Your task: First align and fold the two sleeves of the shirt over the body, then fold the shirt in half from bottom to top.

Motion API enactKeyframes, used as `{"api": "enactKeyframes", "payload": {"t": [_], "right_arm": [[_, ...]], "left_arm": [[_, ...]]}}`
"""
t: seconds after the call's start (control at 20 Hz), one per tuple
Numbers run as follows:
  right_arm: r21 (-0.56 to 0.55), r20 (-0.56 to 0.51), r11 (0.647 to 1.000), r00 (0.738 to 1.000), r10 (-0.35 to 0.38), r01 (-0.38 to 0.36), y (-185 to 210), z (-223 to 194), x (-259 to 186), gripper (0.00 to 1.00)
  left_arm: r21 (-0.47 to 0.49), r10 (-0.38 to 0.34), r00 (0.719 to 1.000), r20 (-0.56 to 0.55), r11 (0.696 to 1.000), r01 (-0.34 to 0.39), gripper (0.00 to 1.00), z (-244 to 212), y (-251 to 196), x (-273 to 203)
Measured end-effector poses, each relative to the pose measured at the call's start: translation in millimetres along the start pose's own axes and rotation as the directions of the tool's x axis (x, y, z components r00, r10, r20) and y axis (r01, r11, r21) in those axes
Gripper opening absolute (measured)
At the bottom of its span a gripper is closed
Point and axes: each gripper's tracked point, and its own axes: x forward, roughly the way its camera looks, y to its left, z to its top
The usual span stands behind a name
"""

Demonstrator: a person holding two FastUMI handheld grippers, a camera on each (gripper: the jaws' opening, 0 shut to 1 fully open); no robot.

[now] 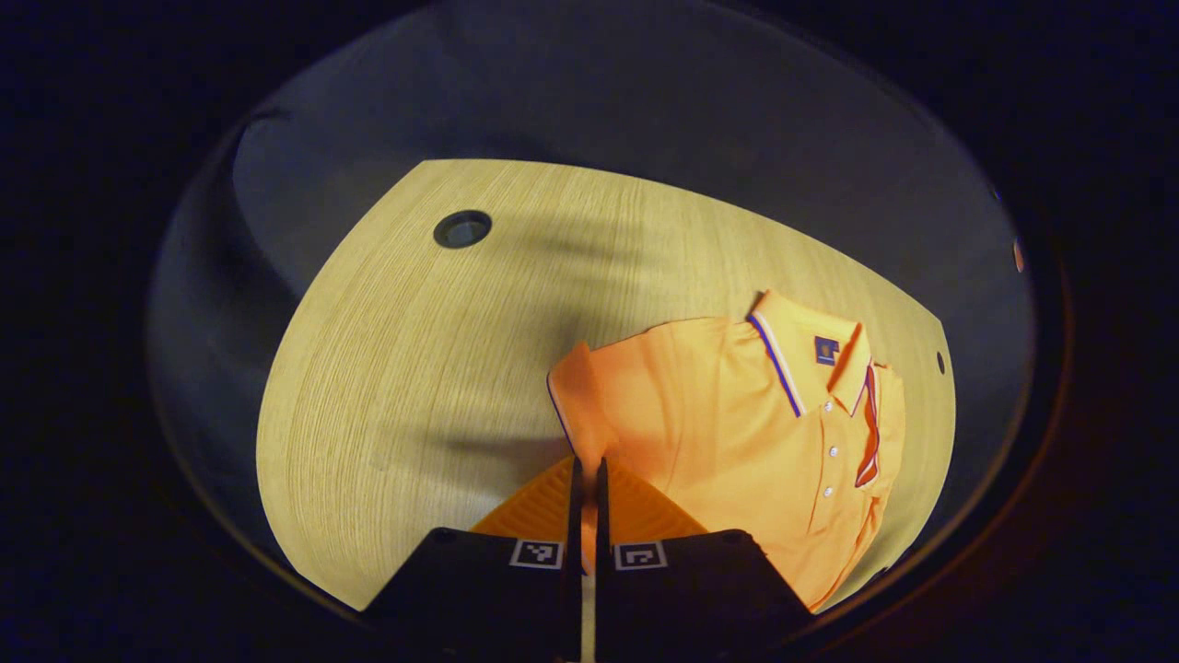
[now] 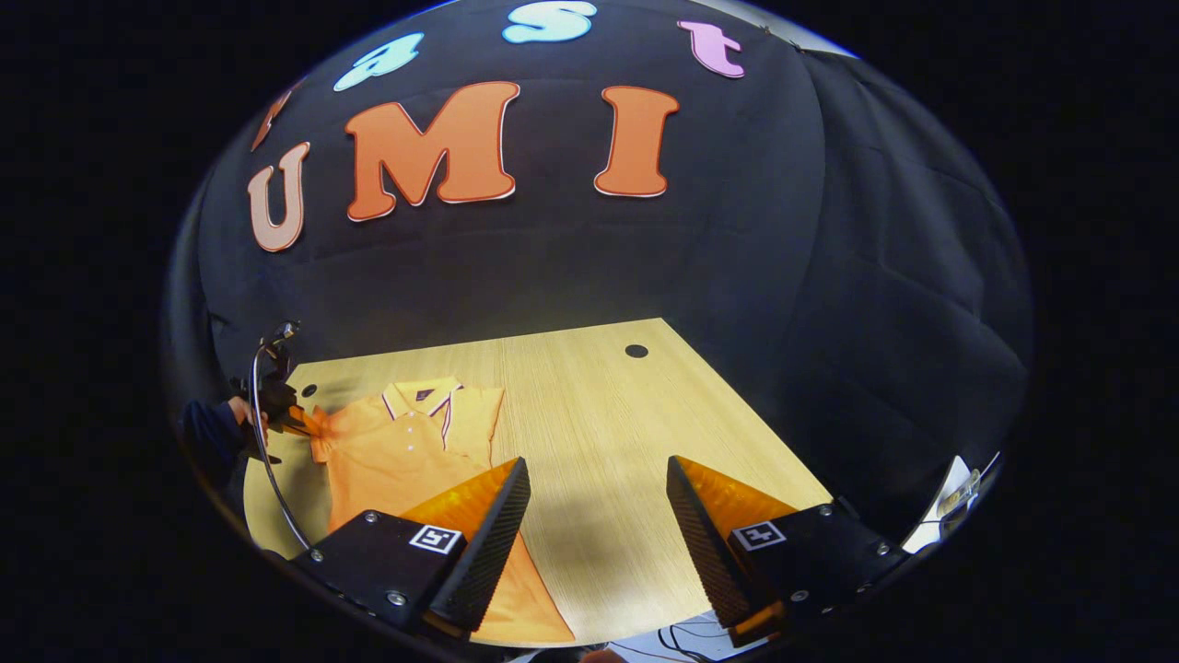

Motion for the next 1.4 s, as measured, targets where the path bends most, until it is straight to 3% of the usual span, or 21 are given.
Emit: {"api": "enactKeyframes", "payload": {"t": [0.3, 0.55, 0.75, 0.8, 0.85, 0.9, 1.05, 1.15, 1.25, 1.35, 1.4], "right_arm": [[-0.012, -0.003, 1.000, 1.000, -0.004, 0.004, 3.8, -2.9, -6.8, 0.92], [0.000, -0.013, 0.999, 0.999, -0.032, 0.032, -2.8, -11.7, -19.3, 0.92], [0.014, -0.029, 0.998, 0.998, -0.054, 0.055, -11.6, -21.5, -29.1, 0.91], [0.015, -0.034, 0.998, 0.998, -0.058, 0.058, -13.1, -24.0, -30.8, 0.92], [0.016, -0.036, 0.998, 0.998, -0.055, 0.055, -13.0, -24.7, -31.9, 0.92], [0.016, -0.034, 0.999, 0.998, -0.052, 0.052, -12.6, -23.9, -31.7, 0.92], [0.009, -0.011, 0.999, 0.999, -0.036, 0.036, -13.2, -19.2, -31.5, 0.92], [0.002, 0.026, 1.000, 0.999, -0.021, 0.021, -12.7, -11.3, -33.2, 0.92], [-0.020, 0.083, 1.000, 0.997, -0.008, 0.010, -13.0, -1.1, -37.5, 0.92], [-0.054, 0.148, 0.998, 0.989, -0.004, 0.012, -13.2, 12.8, -44.5, 0.92], [-0.070, 0.181, 0.997, 0.983, 0.005, 0.007, -12.2, 20.0, -47.5, 0.92]], "left_arm": [[0.141, -0.070, 0.996, 0.050, 0.988, 0.063, 0.06, 18.2, -45.7, -18.4], [0.261, -0.148, 0.986, 0.074, 0.957, 0.124, 0.06, 29.9, -94.6, -25.5], [0.262, -0.347, 0.937, 0.039, 0.908, 0.326, 0.14, 19.1, -156.3, -34.2], [0.258, -0.376, 0.926, 0.039, 0.899, 0.354, 0.23, 16.0, -165.3, -37.8], [0.252, -0.403, 0.914, 0.044, 0.890, 0.380, 0.17, 17.0, -170.5, -46.2], [0.256, -0.418, 0.906, 0.057, 0.884, 0.392, 0.35, 18.0, -176.1, -49.3], [0.302, -0.364, 0.921, 0.138, 0.901, 0.311, 1.00, 21.0, -162.7, -66.7], [0.316, -0.345, 0.911, 0.225, 0.911, 0.267, 0.92, 25.5, -160.5, -91.7], [0.308, -0.360, 0.878, 0.315, 0.914, 0.264, 0.96, 24.8, -160.4, -127.7], [0.315, -0.384, 0.814, 0.437, 0.912, 0.261, 0.92, 25.5, -163.3, -172.6], [0.329, -0.385, 0.783, 0.489, 0.912, 0.243, 0.96, 26.4, -163.4, -194.9]]}}
